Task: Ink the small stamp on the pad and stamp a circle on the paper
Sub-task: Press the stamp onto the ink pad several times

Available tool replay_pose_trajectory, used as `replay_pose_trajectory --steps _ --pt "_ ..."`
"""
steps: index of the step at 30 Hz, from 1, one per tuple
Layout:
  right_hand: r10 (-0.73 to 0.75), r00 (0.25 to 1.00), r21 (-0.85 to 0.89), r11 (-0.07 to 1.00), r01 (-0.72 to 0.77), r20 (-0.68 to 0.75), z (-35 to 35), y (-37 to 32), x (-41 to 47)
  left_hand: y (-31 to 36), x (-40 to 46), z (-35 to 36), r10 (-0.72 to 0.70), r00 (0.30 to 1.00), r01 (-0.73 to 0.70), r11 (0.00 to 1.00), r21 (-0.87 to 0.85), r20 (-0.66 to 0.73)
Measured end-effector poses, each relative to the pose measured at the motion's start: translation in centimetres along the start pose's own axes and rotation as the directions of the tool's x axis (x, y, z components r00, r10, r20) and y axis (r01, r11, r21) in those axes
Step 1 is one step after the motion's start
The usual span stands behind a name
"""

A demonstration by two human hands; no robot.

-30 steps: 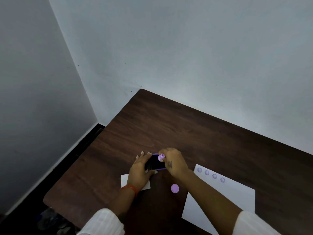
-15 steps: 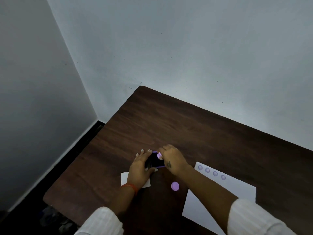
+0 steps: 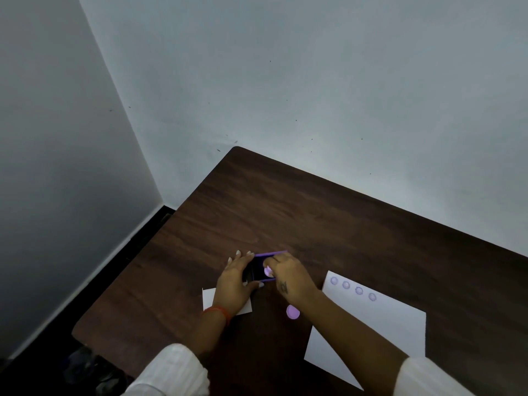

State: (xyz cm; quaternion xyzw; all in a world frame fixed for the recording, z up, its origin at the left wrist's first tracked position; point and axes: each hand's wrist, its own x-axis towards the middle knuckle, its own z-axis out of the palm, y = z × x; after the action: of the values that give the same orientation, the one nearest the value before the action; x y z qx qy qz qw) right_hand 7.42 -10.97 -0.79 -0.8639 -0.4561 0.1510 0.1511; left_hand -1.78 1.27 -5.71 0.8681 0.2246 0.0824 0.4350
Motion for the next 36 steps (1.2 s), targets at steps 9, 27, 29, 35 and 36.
replay_pose_trajectory --steps 9,27,29,35,36 --pt "-0.032 0.999 0.012 0.999 0.033 -0.029 0.1 0.7 0.4 0.0 0.0 0.0 0.003 1.000 -0.003 1.000 0.000 -0.009" --pt "0.077 0.997 0.073 0.995 -0.075 -0.026 -1.3 0.9 -0.3 0.2 0.0 -0.1 0.001 1.000 -0.001 1.000 0.016 0.004" --pt "0.103 0.994 0.081 0.991 -0.105 0.020 -1.8 1.0 0.3 0.2 0.0 -0.1 -0.003 1.000 0.003 1.000 0.015 0.000" --pt "0.043 0.998 -0.023 0.999 -0.044 -0.038 -0.5 0.8 -0.8 0.2 0.1 0.0 -0.004 1.000 0.004 1.000 0.018 -0.002" --pt "0.040 0.999 -0.021 0.999 -0.041 -0.033 -0.5 0.8 -0.8 0.2 0.1 0.0 -0.001 1.000 0.001 1.000 0.021 0.000"
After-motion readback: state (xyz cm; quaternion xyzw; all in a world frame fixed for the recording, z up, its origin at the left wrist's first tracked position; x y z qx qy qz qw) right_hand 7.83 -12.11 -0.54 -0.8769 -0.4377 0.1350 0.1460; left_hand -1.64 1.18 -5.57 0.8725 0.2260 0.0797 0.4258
